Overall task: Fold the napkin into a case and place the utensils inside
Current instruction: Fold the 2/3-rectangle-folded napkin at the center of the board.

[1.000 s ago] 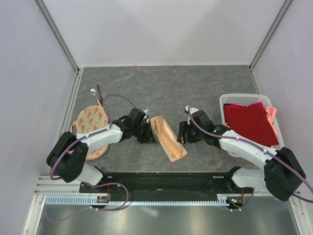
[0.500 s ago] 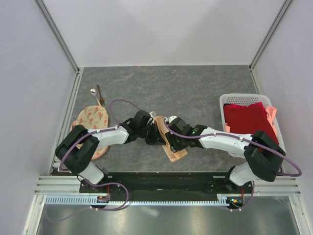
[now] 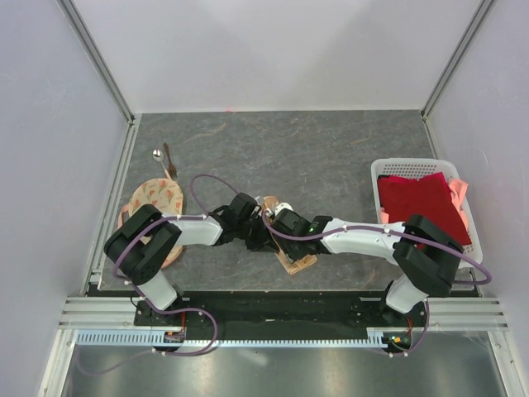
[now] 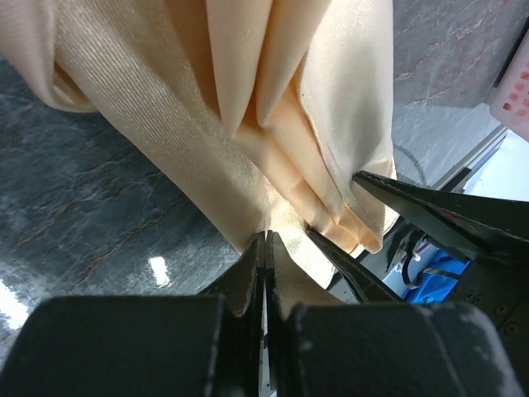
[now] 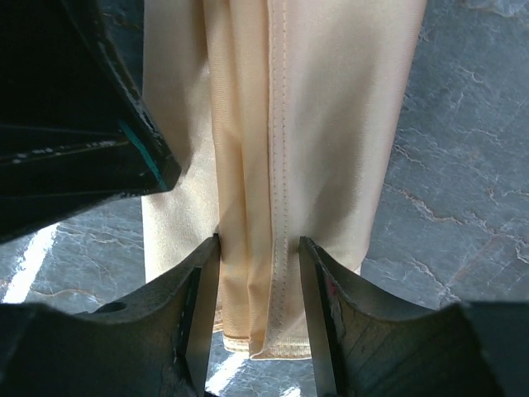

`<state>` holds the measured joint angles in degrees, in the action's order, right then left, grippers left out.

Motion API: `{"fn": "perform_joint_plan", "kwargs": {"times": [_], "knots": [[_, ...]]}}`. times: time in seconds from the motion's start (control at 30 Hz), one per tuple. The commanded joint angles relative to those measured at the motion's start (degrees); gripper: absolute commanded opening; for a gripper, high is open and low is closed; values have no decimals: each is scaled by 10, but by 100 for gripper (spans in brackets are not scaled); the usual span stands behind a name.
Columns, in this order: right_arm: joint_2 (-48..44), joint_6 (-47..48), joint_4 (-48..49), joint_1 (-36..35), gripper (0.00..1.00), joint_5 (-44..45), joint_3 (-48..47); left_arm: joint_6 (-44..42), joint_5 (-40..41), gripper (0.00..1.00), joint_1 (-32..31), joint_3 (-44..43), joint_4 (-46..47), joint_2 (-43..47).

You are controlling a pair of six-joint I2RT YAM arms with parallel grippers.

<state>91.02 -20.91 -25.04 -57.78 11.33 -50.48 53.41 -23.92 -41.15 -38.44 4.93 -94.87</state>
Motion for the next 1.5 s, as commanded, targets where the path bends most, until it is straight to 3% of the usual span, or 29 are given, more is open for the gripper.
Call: {"fn": "perform_joint_plan", "kwargs": {"times": [0.0,0.1,0.2,0.37,1.27,1.47], "knots": [[20,3,-12,-14,51,38,-23,15,13,2,-9,2,22,-11],[23,-3,-14,-18,48,50,-31,18,13,2,-14,1,24,-15],[7,-12,-17,-19,34,55,-37,19,13,2,-19,-1,24,-15],[-8,-20,-24,-19,0,47,-49,21,15,2,-24,-3,25,-17],[-41,-118,-25,17,0,-46,-76,15,24,2,-46,-1,25,-21],[-23,-127,16,19,0,-88,-24,9,37,2,-46,-3,11,-1]]}}
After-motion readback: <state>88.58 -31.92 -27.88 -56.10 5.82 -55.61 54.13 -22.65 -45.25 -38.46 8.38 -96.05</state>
